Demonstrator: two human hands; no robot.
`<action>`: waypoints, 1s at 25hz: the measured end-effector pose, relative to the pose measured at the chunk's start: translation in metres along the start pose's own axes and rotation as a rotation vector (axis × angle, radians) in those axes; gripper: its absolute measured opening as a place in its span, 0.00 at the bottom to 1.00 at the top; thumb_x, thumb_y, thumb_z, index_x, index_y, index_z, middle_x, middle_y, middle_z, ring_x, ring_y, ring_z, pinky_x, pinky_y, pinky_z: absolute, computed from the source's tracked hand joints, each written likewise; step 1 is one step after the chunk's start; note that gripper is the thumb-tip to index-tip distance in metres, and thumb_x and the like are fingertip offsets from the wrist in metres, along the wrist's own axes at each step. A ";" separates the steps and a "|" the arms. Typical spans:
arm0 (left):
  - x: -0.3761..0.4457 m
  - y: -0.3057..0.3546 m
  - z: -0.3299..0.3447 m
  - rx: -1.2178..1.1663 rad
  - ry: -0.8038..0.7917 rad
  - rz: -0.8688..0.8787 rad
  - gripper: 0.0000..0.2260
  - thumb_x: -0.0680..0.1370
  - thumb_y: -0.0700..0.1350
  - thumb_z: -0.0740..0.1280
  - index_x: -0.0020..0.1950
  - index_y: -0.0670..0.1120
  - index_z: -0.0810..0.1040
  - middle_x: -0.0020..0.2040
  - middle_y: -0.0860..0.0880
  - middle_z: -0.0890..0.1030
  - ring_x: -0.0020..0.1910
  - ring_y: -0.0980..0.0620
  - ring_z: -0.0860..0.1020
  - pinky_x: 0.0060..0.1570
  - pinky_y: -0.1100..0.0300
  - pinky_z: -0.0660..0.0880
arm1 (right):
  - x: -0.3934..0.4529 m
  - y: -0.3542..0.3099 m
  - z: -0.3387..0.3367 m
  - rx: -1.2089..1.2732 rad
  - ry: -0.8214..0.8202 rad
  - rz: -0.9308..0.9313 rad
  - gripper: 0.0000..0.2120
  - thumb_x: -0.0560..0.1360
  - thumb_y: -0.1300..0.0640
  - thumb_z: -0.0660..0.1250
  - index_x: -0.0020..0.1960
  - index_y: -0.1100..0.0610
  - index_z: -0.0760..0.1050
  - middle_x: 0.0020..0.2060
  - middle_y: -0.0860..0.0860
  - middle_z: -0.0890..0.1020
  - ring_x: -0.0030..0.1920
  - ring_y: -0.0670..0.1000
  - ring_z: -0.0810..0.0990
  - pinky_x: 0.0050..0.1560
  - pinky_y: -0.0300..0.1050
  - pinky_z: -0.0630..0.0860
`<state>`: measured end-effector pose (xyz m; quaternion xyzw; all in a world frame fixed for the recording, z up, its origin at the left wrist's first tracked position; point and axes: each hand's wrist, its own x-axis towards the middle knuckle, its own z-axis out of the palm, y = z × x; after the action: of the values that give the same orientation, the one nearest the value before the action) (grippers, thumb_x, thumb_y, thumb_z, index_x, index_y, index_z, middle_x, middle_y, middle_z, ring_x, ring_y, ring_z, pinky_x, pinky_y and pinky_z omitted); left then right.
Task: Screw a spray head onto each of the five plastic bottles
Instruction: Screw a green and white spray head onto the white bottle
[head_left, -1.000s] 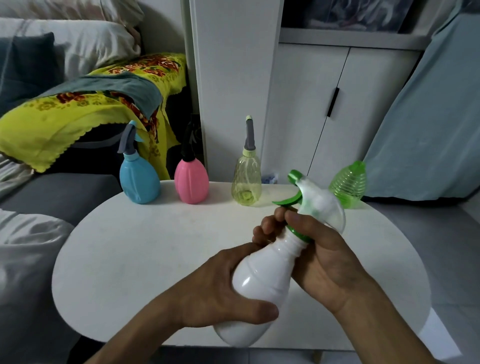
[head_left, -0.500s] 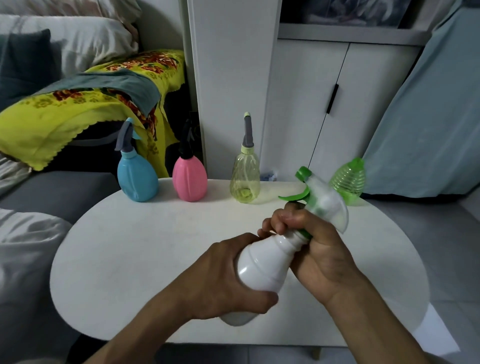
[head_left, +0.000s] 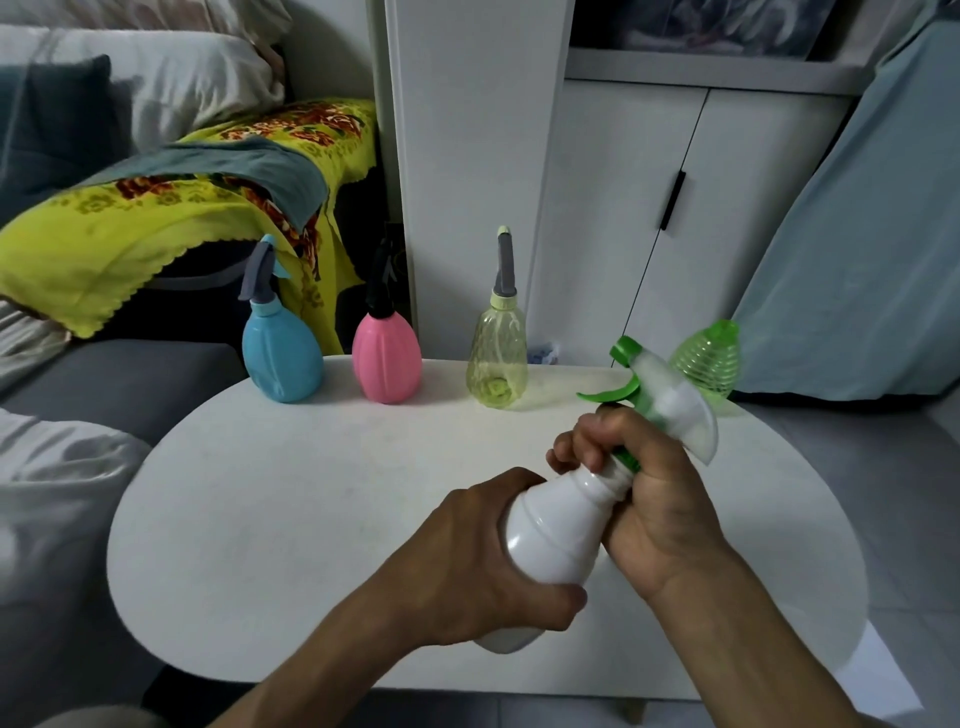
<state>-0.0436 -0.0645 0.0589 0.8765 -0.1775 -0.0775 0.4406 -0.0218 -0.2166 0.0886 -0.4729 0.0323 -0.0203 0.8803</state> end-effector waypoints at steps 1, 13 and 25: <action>0.000 0.000 0.002 0.007 0.024 0.002 0.26 0.57 0.61 0.77 0.52 0.62 0.73 0.44 0.59 0.82 0.42 0.60 0.81 0.40 0.57 0.81 | 0.000 0.000 0.001 -0.019 0.029 -0.018 0.13 0.63 0.65 0.65 0.23 0.54 0.71 0.20 0.50 0.69 0.30 0.52 0.70 0.36 0.41 0.76; 0.005 -0.001 0.025 -0.015 0.150 0.041 0.30 0.58 0.61 0.78 0.55 0.61 0.69 0.45 0.57 0.80 0.41 0.57 0.81 0.37 0.55 0.81 | 0.001 0.004 0.003 -0.170 0.276 -0.136 0.09 0.60 0.62 0.67 0.23 0.52 0.76 0.19 0.48 0.71 0.26 0.47 0.74 0.37 0.42 0.75; 0.034 -0.012 0.009 -0.418 0.257 0.072 0.26 0.64 0.49 0.81 0.57 0.57 0.74 0.51 0.54 0.83 0.49 0.55 0.83 0.41 0.59 0.82 | 0.005 0.013 -0.007 -0.551 -0.066 -0.135 0.21 0.63 0.47 0.78 0.54 0.44 0.79 0.49 0.46 0.86 0.53 0.48 0.84 0.55 0.55 0.81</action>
<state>-0.0118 -0.0771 0.0447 0.7621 -0.1314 0.0152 0.6338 -0.0175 -0.2154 0.0740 -0.6958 -0.0236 -0.0540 0.7158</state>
